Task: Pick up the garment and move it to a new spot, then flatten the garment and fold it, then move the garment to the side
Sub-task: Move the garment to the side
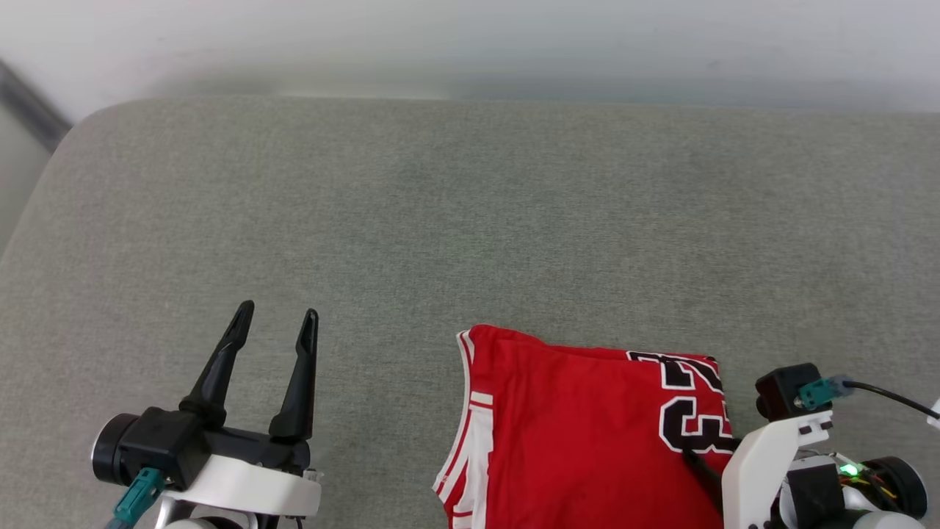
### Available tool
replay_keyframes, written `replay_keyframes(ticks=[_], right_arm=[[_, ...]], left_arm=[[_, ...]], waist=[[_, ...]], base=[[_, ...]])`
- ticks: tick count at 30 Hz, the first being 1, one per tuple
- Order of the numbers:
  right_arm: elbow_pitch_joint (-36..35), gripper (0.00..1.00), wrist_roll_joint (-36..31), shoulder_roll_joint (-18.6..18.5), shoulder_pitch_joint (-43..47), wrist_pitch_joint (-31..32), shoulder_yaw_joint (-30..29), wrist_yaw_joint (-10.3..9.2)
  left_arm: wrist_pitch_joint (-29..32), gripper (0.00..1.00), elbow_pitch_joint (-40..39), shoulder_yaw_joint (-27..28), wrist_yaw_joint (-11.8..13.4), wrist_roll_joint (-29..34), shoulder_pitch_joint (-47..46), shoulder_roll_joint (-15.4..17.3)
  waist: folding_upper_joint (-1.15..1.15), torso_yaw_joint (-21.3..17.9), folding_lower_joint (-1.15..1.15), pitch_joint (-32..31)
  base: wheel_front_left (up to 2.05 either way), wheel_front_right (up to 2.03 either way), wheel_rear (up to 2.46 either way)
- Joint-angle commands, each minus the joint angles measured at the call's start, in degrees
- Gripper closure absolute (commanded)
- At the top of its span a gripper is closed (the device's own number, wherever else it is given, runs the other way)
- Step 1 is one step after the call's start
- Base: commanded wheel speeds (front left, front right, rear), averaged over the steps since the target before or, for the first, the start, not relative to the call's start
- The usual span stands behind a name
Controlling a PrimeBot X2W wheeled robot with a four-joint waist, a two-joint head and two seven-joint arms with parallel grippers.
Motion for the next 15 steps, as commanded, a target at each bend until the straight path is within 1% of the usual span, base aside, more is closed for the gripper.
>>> replay_keyframes(ticks=[1, 5, 9, 10, 11, 12, 13, 14, 15], right_arm=[[1.07, 0.00, -0.78, 0.36, -0.73, 0.48, -0.37, -0.03], [4.70, 0.00, -2.61, 1.13, -1.14, 0.97, 0.12, -0.02], [8.71, 0.00, -2.24, 2.25, -1.27, 0.39, 1.83, 0.00], [8.71, 0.00, -2.24, 2.25, -1.27, 0.39, 1.83, 0.00], [10.59, 0.00, -2.64, 2.49, -0.98, 0.01, 3.29, 0.07], [10.59, 0.00, -2.64, 2.49, -0.98, 0.01, 3.29, 0.07], [12.13, 0.49, -2.78, 2.51, -0.89, -0.43, 4.76, 0.14], [12.61, 0.80, -2.83, 2.43, -1.05, -0.90, 5.20, 0.16], [12.96, 1.00, -2.98, 2.28, -1.31, -1.43, 5.56, 0.21]], left_arm=[[-0.12, 0.00, 0.09, -0.06, -0.09, 0.28, -0.76, -0.13], [-0.12, 0.00, 0.32, -0.23, -0.09, 0.38, -1.32, -0.29], [-0.12, 0.00, 0.54, -0.34, -0.09, 0.43, -1.53, -0.38], [-0.12, 0.00, 0.54, -0.34, -0.09, 0.43, -1.53, -0.38], [-0.12, 0.00, 0.65, -0.45, -0.09, 0.40, -1.58, -0.35], [-0.12, 0.00, 0.65, -0.45, -0.09, 0.40, -1.58, -0.35], [-0.12, 0.00, 0.78, -0.42, -0.09, 0.40, -1.51, -0.34], [-0.12, 0.00, 0.83, -0.41, -0.09, 0.43, -1.47, -0.32], [-0.12, 0.00, 0.89, -0.38, -0.09, 0.49, -1.44, -0.28]], waist=[[0.00, 0.89, 0.00, 0.70], [0.00, 2.07, 0.00, 1.37], [0.00, 2.76, 0.00, 1.68], [0.00, 2.76, 0.00, 1.68], [0.00, 2.93, 0.00, 1.64], [0.00, 2.93, 0.00, 1.64], [0.00, 2.97, 0.00, 1.53], [0.00, 2.93, 0.00, 1.43], [0.00, 2.83, 0.00, 1.29]], base=[[0.00, 0.00, 0.00], [0.00, 0.00, 0.00], [0.00, 0.00, 0.00], [0.00, 0.00, 0.00], [0.00, 0.00, 0.00], [0.00, 0.00, 0.00], [0.00, 0.00, 0.00], [0.00, 0.00, 0.00], [0.00, 0.00, 0.00]])
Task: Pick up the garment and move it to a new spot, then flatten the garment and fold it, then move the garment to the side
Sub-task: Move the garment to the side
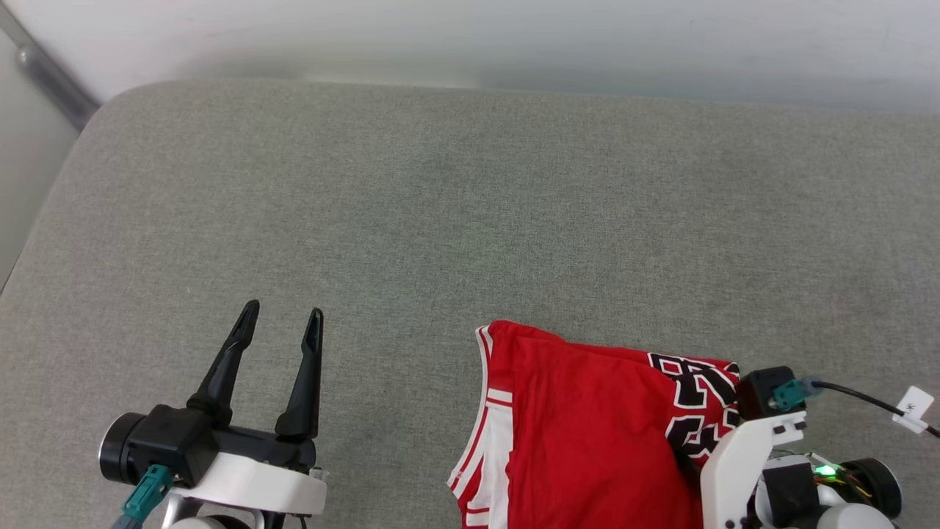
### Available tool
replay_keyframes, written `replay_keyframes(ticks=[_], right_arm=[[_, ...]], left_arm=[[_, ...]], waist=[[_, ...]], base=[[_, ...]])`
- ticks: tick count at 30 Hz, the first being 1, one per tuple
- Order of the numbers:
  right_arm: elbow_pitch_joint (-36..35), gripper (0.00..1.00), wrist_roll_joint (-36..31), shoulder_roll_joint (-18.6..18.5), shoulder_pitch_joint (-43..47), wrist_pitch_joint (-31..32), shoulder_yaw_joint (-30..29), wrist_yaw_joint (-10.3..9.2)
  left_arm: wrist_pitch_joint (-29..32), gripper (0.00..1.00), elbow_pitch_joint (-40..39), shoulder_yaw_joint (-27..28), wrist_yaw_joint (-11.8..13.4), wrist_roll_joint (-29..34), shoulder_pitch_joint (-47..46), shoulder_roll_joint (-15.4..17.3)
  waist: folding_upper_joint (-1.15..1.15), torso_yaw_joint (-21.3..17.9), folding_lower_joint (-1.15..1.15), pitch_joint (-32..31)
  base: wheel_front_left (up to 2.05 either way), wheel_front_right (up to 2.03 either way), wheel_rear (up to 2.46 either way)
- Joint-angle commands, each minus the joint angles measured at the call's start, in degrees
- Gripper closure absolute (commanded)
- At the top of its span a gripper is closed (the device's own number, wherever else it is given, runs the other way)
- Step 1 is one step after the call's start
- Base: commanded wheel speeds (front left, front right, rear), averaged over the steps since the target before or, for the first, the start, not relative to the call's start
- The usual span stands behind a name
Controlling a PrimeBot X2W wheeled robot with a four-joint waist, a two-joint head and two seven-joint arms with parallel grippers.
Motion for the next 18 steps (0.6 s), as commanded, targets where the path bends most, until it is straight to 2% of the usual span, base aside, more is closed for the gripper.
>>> replay_keyframes(ticks=[1, 7, 12, 18], right_arm=[[2.94, 1.00, -0.22, 0.94, 0.75, 0.20, 2.19, 0.48], [1.55, 1.00, -3.17, -2.44, -1.92, -2.62, 2.93, 0.22], [-2.26, 1.00, -6.41, -8.15, -4.86, -3.07, 7.42, 0.23], [-7.46, 1.00, -8.35, -19.99, -10.10, -0.47, 13.03, 0.25]], left_arm=[[-0.12, 0.00, 0.11, 0.09, -0.09, 0.15, -0.66, 0.03], [-0.12, 0.00, 0.16, 0.05, -0.09, 0.14, 0.02, 0.09], [-0.12, 0.00, -0.05, -1.08, -0.09, 0.09, 0.62, 0.06], [-0.12, 0.00, -0.30, -3.91, -0.10, 0.53, -0.36, -0.43]], waist=[[0.00, -0.25, 0.00, -0.28], [0.00, -1.71, 0.00, -1.28], [0.00, -4.56, 0.00, -1.84], [0.00, -9.27, 0.00, -0.95]], base=[[0.00, 0.00, 0.00], [0.00, 0.00, 0.00], [0.00, 0.00, 0.00], [0.00, 0.00, 0.00]])
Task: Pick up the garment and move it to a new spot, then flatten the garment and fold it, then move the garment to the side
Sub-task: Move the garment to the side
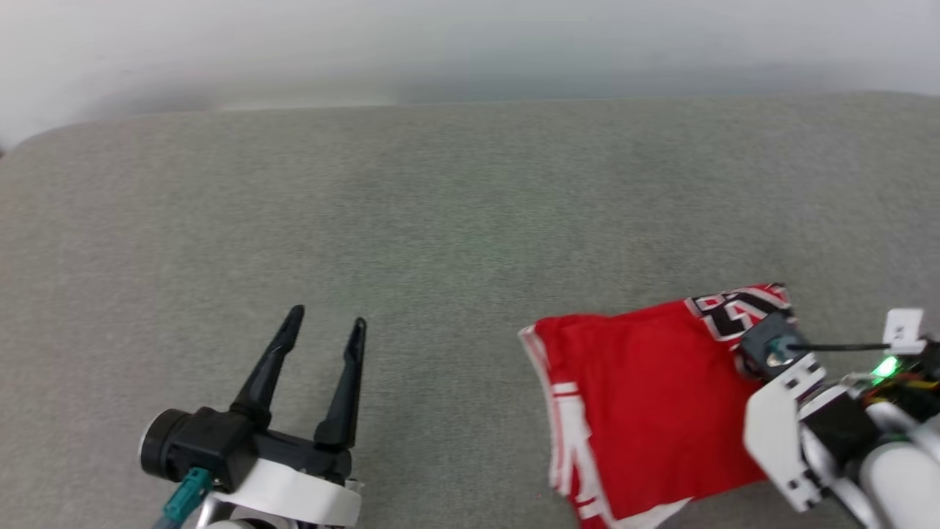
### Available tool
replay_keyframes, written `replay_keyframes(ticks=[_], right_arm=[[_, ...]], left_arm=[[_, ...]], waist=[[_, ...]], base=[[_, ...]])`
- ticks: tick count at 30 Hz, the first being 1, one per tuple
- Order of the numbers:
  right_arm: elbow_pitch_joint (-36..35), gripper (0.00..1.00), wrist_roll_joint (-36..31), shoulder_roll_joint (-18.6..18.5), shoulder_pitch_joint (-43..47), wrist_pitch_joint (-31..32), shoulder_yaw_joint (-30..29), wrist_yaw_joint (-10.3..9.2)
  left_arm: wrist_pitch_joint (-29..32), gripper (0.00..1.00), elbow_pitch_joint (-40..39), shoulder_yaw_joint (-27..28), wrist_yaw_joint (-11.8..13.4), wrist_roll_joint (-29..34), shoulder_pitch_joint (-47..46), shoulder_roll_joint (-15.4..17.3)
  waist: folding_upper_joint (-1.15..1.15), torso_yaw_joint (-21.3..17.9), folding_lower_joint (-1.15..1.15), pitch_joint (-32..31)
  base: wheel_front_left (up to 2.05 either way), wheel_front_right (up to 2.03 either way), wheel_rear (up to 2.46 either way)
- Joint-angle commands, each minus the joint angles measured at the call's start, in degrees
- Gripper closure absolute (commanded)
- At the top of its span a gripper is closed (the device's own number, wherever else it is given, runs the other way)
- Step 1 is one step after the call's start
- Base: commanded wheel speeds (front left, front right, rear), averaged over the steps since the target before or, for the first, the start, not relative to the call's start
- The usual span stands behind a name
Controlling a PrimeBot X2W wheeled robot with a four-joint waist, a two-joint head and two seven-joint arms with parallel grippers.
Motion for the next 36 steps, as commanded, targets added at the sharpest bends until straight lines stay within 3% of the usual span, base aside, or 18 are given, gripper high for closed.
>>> replay_keyframes(ticks=[1, 9, 14, 20, 29, 36], right_arm=[[-0.37, 1.00, -0.27, -1.10, -0.80, 0.15, 0.28, -0.10], [-1.32, 1.00, 1.21, -15.49, -6.99, 0.85, 1.23, -0.10], [2.82, 1.00, 1.55, -20.20, -9.94, -2.10, -2.03, -0.09], [11.26, 1.00, 0.06, -21.41, -12.93, -9.11, -7.75, -0.09], [27.26, 1.00, -3.99, -19.95, -18.35, -19.51, -16.31, -0.10], [34.37, 1.00, -7.79, -18.09, -21.30, -24.28, -20.71, -0.09]], left_arm=[[-0.12, 0.00, -0.15, -0.21, -0.09, 0.40, -0.83, -0.03], [-0.12, 0.00, -0.72, -5.43, -0.09, 0.67, -4.14, 0.79], [-0.11, 0.00, -1.42, -7.67, -0.09, 0.96, -7.57, 2.26], [-0.11, 0.00, -2.80, -9.83, -0.09, 1.50, -11.64, 4.63], [-0.12, 0.00, -5.23, -11.02, -0.09, 2.04, -15.83, 8.13], [-0.12, 0.00, -6.06, -10.86, -0.09, 2.15, -16.20, 8.77]], waist=[[0.00, -1.83, -0.01, 0.79], [0.00, -7.90, -0.01, 6.45], [0.00, -10.87, -0.01, 11.67], [0.00, -12.70, -0.01, 17.95], [0.00, -12.68, -0.01, 25.01], [0.00, -12.11, -0.01, 26.04]], base=[[0.00, 0.00, 0.00], [0.00, 0.00, 0.00], [0.00, 0.00, 0.00], [0.00, 0.00, 0.00], [0.00, 0.00, 0.00], [0.00, 0.00, 0.00]])
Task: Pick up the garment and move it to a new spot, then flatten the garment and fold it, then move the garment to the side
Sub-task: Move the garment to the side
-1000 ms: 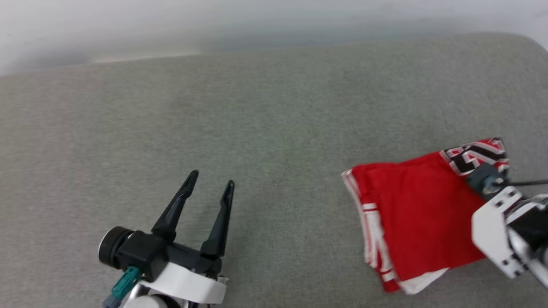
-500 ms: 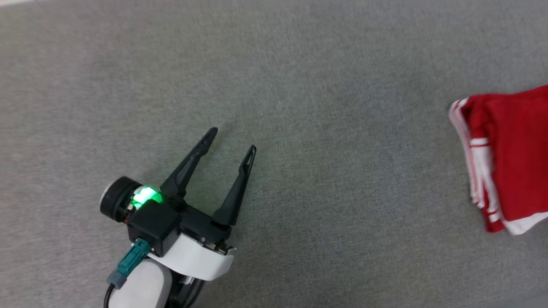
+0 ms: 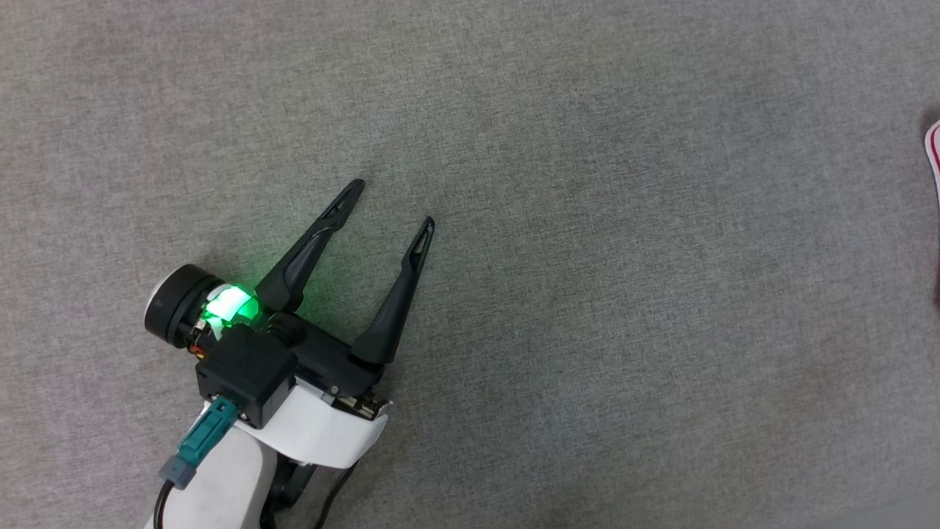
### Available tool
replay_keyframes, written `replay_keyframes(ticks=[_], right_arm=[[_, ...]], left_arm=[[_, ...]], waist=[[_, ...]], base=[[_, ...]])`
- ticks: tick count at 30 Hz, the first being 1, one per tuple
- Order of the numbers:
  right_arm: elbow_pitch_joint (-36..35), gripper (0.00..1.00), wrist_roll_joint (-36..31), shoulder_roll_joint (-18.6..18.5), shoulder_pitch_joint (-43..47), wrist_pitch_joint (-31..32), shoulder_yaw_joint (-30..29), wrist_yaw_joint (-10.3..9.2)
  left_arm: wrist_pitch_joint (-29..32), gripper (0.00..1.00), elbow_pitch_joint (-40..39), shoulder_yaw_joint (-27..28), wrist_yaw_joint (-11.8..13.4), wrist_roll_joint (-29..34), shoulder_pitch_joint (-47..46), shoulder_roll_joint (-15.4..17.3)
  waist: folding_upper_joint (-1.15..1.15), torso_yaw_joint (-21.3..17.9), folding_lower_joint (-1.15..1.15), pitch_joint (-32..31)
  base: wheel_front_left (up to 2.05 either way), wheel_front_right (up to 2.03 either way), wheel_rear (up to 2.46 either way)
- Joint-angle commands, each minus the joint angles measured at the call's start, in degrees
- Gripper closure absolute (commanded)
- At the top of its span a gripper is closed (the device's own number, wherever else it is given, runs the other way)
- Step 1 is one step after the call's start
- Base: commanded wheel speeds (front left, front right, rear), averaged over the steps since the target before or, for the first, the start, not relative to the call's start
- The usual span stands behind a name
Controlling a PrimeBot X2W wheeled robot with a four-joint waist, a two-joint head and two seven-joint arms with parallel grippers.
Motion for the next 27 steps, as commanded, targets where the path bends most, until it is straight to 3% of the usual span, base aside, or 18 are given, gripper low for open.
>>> replay_keyframes(ticks=[1, 4, 5, 6, 19, 27], right_arm=[[1.32, 1.00, -0.97, 0.93, -1.15, -1.11, -0.67, -0.09], [2.65, 1.00, -2.28, 1.80, -2.25, -2.16, -1.96, -0.09], [2.75, 0.58, -2.87, 2.16, -2.45, -2.61, -2.30, -0.09], [2.97, 0.00, -3.20, 2.57, -2.56, -2.68, -2.75, -0.09], [-6.53, 0.00, -2.80, 6.81, -2.26, -5.70, -1.35, -0.08], [-19.34, 0.00, 1.35, 14.70, 3.66, -9.67, -2.66, -0.07]], left_arm=[[-0.12, 0.00, -0.12, 0.18, -0.09, 0.28, -0.31, 0.07], [-0.12, 0.00, 0.12, 0.28, -0.09, 0.29, -0.09, -0.18], [-0.12, 0.00, 0.19, 0.34, -0.09, 0.22, 0.05, -0.38], [-0.12, 0.00, 0.27, 0.49, -0.09, 0.08, 0.21, -0.59], [-0.12, 0.00, 2.61, 5.41, -0.08, -2.25, 4.78, -5.63], [-0.12, 0.00, 3.14, 13.27, 0.28, -2.34, 9.27, -9.05]], waist=[[0.00, 0.18, -0.01, -0.06], [0.00, 0.40, -0.01, -0.62], [0.00, 0.48, -0.01, -0.99], [0.00, 0.54, -0.01, -1.40], [0.00, 3.05, -0.01, -13.93], [0.00, 6.91, -0.01, -22.45]], base=[[0.00, 0.00, 0.00], [0.00, 0.00, 0.00], [0.00, 0.00, 0.00], [0.00, 0.00, 0.00], [0.00, 0.00, 0.00], [0.00, 0.00, 0.00]])
